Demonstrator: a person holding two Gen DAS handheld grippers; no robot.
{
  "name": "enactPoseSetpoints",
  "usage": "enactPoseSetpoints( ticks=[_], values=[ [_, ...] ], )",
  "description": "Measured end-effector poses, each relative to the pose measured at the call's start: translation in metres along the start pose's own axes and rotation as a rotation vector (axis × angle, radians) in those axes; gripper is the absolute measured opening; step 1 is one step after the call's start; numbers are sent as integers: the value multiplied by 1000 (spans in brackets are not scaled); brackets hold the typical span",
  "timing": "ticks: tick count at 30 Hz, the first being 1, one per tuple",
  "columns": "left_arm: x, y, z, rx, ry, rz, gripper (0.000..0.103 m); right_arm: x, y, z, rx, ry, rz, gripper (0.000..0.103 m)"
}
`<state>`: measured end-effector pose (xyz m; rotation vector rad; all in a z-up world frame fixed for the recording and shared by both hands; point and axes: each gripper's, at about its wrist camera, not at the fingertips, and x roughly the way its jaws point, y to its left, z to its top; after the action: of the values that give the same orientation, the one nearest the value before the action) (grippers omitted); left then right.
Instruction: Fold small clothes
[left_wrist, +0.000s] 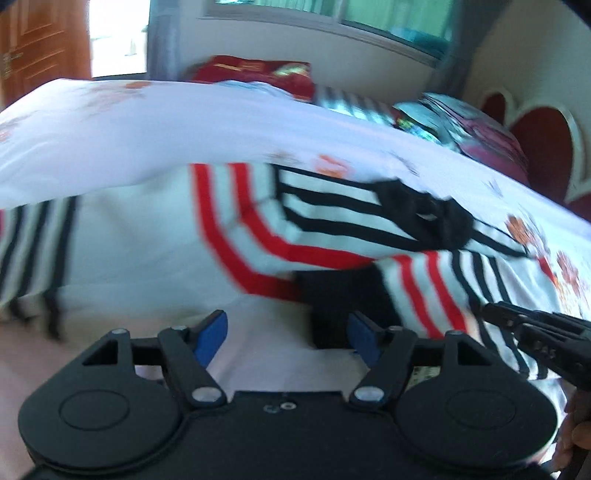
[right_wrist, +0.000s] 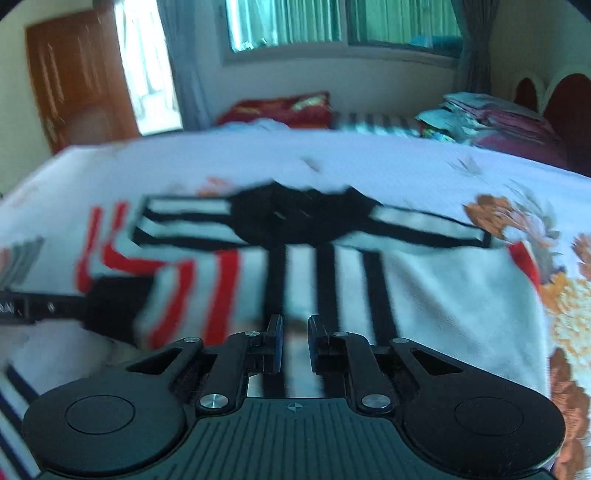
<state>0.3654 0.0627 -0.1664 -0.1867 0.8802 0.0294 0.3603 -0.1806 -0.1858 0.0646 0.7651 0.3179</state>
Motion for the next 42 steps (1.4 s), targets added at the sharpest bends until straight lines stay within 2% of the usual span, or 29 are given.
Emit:
enactPoseSetpoints(
  ticks=[2, 3, 4, 6, 8, 11, 17, 21, 27, 28, 30, 32, 34, 36, 37, 39, 42],
  values=[
    [-8, 16, -1, -40, -6, 16, 71, 6, 14, -2, -33, 21, 17, 32],
    [-12, 24, -2, -59, -6, 21, 71, 13, 20, -5, -51, 50, 16, 49],
    [-16, 33, -2, -77, -6, 23, 71, 17, 26, -9, -72, 55, 4, 50],
    [-23, 51, -2, -103, -11, 28, 71, 14, 34, -9, -97, 42, -25, 50],
    [-28, 71, -4, -123, -16, 39, 73, 8, 37, -5, -55, 17, 1, 51],
    [-35, 106, -5, -179, -16, 61, 73, 7, 50, -1, -37, -3, -9, 51],
    [-45, 190, -12, -348, -14, 133, 73, 13, 88, 5, -12, 3, 14, 51],
    [-50, 241, -17, -472, -42, 161, 73, 18, 110, 7, -12, 8, 19, 51],
    [-41, 287, -12, -619, -129, 67, 70, 33, 122, 6, 5, 32, -8, 51],
    [-39, 291, -11, -637, -153, 57, 66, 35, 122, 6, 10, 37, -13, 51],
    [-34, 296, -9, -659, -182, 64, 50, 38, 122, 5, 13, 43, -23, 51],
    [-29, 303, -6, -669, -197, 73, 24, 41, 123, 5, 10, 46, -33, 51],
    [-25, 312, -6, -689, -198, 77, 12, 41, 124, 5, 4, 41, -43, 50],
    [-29, 315, -8, -698, -207, 69, 8, 38, 123, 7, 8, 14, -51, 50],
    [-30, 312, -6, -675, -214, 73, 6, 37, 123, 7, 8, 5, -58, 50],
    [-36, 301, 1, -624, -237, 65, 5, 47, 121, 5, 2, 53, -71, 50],
    [-48, 272, 21, -523, -288, 19, 5, 50, 118, 4, -5, 60, -60, 50]
  ],
)
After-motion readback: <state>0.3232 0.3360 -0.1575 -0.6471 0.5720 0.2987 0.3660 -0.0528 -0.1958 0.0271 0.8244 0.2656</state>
